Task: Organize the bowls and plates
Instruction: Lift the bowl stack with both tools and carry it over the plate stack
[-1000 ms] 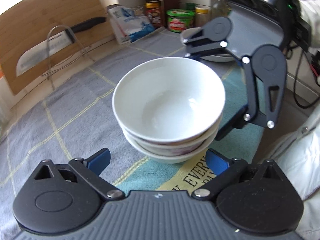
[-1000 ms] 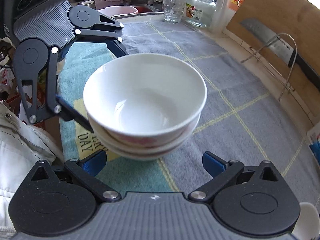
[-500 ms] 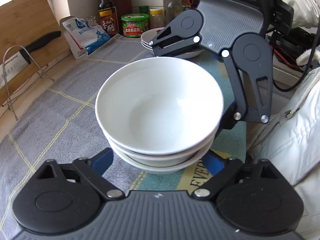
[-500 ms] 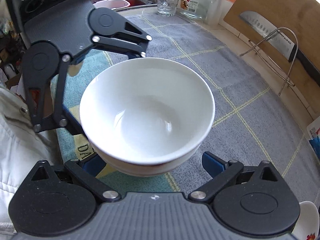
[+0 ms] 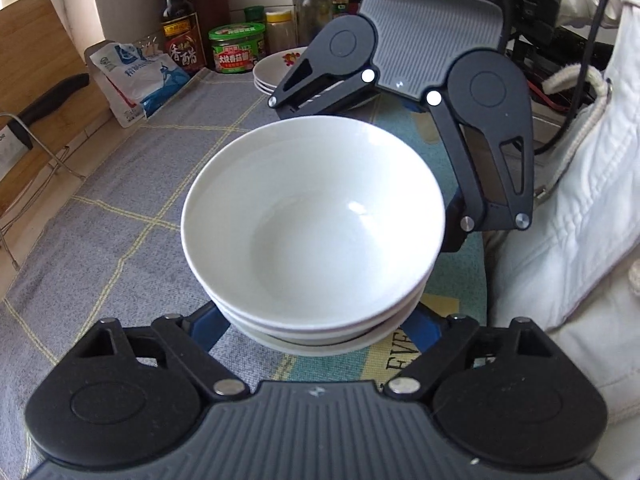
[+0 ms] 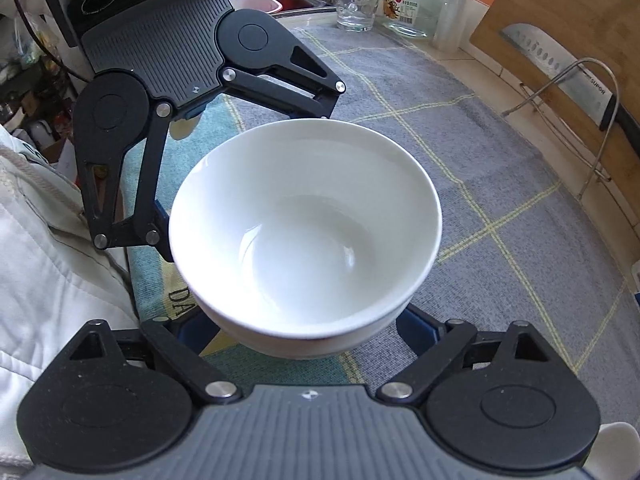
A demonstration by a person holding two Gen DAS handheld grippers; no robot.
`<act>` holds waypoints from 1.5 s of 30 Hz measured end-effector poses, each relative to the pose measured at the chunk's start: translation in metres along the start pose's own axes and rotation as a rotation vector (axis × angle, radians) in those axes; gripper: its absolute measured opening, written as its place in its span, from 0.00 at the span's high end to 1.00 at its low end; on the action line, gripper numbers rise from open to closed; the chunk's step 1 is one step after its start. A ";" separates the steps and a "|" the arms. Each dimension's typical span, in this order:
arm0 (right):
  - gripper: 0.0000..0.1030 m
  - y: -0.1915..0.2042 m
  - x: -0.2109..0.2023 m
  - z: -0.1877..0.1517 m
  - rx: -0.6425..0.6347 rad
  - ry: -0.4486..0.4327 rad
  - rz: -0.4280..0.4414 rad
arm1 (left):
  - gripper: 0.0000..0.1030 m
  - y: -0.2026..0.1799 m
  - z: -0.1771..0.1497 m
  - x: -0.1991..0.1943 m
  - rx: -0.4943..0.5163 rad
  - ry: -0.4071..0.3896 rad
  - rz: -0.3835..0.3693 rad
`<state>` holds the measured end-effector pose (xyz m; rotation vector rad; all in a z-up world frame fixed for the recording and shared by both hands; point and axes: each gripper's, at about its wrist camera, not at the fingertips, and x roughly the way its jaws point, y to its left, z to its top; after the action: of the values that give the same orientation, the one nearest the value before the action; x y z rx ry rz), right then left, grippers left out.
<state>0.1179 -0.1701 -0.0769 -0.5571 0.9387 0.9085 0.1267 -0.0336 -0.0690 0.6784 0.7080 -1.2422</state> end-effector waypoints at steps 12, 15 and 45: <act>0.11 0.002 -0.001 0.001 0.024 -0.002 0.024 | 0.13 0.004 0.001 0.001 0.012 0.007 -0.019; 0.11 0.002 -0.001 0.001 0.026 -0.002 0.017 | 0.13 0.004 0.001 0.002 0.012 0.013 -0.019; 0.11 -0.082 -0.111 -0.078 0.013 -0.033 -0.081 | 0.13 0.002 0.143 0.057 0.050 -0.056 0.012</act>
<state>0.1225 -0.3169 -0.0167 -0.5635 0.8853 0.8358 0.1541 -0.1787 -0.0263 0.6854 0.6276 -1.2669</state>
